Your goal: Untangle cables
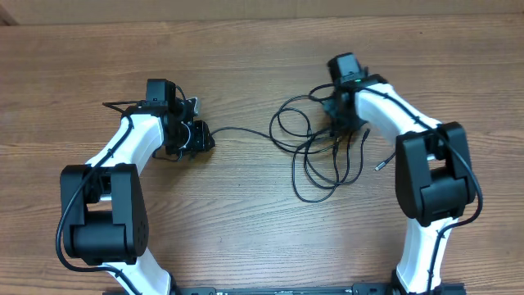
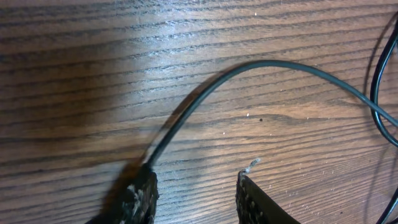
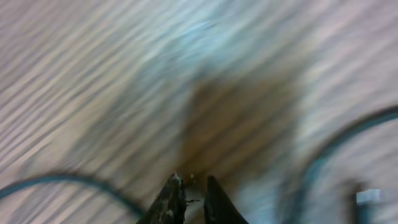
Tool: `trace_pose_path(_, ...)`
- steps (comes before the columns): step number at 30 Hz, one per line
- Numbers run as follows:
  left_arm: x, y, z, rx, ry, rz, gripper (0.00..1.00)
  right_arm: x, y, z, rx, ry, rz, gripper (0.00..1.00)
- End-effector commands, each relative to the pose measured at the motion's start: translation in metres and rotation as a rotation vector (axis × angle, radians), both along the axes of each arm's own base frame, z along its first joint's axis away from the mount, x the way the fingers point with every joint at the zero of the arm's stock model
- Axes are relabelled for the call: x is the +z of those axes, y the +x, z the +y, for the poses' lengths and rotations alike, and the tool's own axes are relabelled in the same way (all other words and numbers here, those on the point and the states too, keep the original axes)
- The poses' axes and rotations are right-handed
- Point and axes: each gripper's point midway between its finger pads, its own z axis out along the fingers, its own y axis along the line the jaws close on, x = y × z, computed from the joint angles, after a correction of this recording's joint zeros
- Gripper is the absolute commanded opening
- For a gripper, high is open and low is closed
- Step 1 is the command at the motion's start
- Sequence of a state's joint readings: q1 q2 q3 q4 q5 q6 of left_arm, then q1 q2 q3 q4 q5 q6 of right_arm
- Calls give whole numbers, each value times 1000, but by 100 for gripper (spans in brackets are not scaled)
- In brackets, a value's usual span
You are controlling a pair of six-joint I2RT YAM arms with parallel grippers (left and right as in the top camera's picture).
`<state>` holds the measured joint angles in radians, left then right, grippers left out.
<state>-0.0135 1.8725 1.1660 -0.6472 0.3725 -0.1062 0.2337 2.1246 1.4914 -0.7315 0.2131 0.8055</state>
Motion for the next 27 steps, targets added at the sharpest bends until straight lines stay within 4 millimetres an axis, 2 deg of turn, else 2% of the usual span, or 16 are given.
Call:
trace_pose_path(1, 5, 7, -4, -4, 4, -20, 42, -8, -4, -33, -80, -50, 28, 18)
trace_pose_path(6, 5, 7, -4, 1, 3, -18, 42, -13, -10, -53, -121, -53, 50, 24)
trace_pose_path(8, 5, 7, -5, 0, 2, -20, 42, -14, -8, -52, -119, -36, 45, 27)
trace_pose_path(10, 5, 7, -5, 0, 2, -20, 42, -10, 0, -43, -46, -2, 27, 33)
trace_pose_path(13, 5, 7, -5, 0, 2, -21, 43, 11, 22, -18, 144, 86, -19, 46)
trace_pose_path(15, 5, 7, -5, 0, 2, -21, 43, 35, 37, 4, 234, 181, -66, 56)
trace_pose_path(17, 5, 7, -5, 0, 2, -21, 43, 59, 47, 24, 294, 267, -101, 59)
trace_pose_path(20, 5, 7, -5, 0, 2, -21, 44, 85, 53, 56, 396, 371, -143, 60)
trace_pose_path(21, 5, 7, -5, 0, 2, -21, 45, 90, 52, 69, 432, 403, -153, 60)
trace_pose_path(23, 5, 7, -5, 1, 2, -21, 46, 90, 48, 83, 478, 411, -152, 59)
trace_pose_path(27, 5, 7, -4, 1, 3, -21, 47, 76, 29, 116, 611, 390, -110, 50)
